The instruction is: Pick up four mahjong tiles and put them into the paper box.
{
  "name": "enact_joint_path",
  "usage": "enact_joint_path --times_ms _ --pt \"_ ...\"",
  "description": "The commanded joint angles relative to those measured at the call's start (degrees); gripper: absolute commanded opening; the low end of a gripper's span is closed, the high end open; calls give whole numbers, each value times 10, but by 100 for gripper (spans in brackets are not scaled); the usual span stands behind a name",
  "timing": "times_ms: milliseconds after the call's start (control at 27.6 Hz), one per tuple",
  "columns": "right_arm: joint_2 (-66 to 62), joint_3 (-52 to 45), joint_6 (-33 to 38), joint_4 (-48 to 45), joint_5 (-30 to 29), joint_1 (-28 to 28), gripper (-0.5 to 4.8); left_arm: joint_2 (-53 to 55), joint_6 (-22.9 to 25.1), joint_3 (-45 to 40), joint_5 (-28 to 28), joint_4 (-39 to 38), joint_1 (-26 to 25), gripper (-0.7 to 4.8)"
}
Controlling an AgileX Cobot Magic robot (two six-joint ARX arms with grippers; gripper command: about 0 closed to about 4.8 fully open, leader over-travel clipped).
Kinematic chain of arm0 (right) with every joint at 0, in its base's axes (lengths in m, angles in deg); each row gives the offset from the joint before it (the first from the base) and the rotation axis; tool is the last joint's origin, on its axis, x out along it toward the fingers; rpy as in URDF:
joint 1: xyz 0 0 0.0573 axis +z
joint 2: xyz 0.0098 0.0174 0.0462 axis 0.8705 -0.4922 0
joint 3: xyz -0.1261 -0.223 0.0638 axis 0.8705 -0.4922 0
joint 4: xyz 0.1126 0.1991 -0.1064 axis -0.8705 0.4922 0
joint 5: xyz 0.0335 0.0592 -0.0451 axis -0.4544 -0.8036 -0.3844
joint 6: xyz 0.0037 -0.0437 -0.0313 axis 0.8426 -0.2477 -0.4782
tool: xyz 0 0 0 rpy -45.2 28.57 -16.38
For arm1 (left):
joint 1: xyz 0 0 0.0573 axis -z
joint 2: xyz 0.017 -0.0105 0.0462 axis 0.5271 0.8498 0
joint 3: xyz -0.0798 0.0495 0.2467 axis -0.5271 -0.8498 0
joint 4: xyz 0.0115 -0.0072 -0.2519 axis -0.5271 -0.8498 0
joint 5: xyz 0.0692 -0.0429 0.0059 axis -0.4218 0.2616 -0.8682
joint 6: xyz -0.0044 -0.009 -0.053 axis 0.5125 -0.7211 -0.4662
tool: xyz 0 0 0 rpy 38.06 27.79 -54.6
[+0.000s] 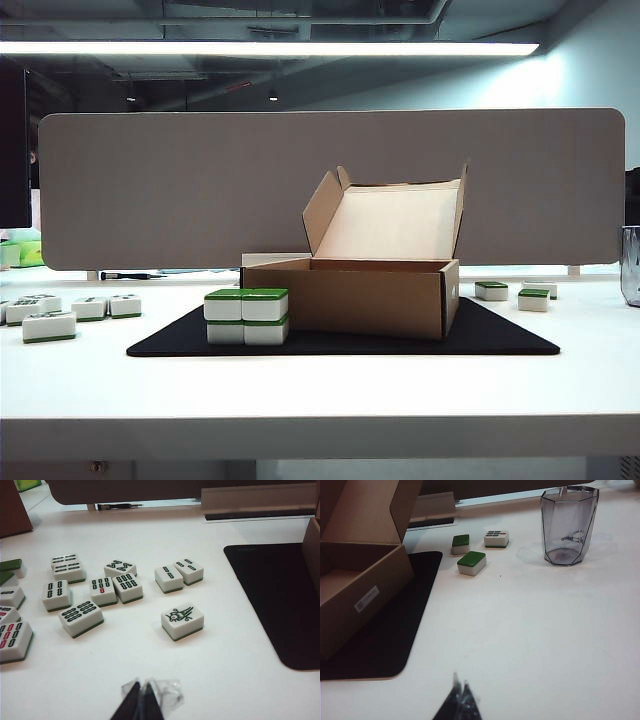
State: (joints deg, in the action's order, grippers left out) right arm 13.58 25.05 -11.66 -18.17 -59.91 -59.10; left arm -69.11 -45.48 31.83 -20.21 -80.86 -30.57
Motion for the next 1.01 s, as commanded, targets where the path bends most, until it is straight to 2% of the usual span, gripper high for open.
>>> enact_joint_path --times_ms 36,471,652,905,1014 --pt "4 0 -2 -1 -1 0 -1 0 -40 0 1 -8 0 -6" --pt "5 2 -2 -9 -6 0 -1 0 -45 0 -1 -9 0 -6" --pt "5 22 -2 -13 -38 0 -1 0 -41 0 -8 -9 0 -6" --pt "4 89 -1 11 -55 0 -1 0 -41 0 -12 -9 0 -6" --pt "4 149 -1 44 -65 0 -1 0 -41 0 -11 -9 0 -6"
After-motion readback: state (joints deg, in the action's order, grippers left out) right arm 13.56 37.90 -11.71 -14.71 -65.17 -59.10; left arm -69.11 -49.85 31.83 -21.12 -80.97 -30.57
